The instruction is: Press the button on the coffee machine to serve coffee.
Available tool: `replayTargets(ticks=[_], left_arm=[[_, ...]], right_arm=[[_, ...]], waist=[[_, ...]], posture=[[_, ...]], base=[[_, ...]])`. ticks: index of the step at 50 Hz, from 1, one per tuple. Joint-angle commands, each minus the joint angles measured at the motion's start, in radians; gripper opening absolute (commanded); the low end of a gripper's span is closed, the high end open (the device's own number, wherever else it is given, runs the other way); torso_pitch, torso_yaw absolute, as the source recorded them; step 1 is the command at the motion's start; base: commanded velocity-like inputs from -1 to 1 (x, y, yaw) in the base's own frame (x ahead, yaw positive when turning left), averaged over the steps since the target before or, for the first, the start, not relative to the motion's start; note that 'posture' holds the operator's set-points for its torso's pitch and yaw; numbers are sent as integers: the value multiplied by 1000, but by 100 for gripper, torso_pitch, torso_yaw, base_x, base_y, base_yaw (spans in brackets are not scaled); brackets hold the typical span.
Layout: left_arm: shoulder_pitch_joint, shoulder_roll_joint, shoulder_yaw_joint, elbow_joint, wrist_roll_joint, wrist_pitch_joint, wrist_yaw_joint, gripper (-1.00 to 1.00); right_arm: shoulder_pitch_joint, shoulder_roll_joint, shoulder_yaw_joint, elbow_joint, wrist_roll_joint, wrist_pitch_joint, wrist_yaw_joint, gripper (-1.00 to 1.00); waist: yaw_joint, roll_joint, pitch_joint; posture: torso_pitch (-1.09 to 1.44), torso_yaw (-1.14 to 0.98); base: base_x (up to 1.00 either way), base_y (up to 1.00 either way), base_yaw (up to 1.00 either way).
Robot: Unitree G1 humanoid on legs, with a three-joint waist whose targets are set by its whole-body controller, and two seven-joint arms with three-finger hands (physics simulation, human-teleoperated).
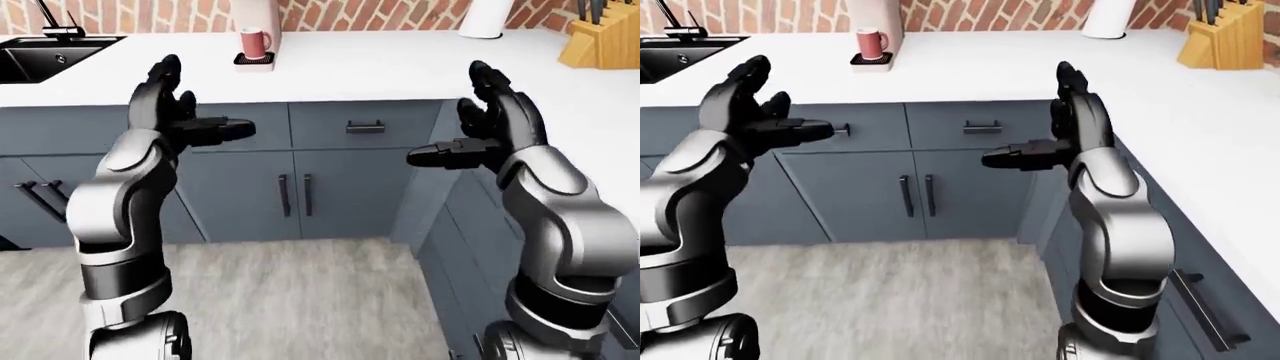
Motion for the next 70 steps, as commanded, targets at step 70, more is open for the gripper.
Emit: replayTargets(ticks=[70], left_arm=[[-658, 213, -40, 824, 58, -264, -78, 100]], right_arm=[[-737, -232, 46, 689, -29, -82, 134, 100]], waist=[[-4, 1, -20]], posture=[[0, 0]], base=[[3, 2, 0]])
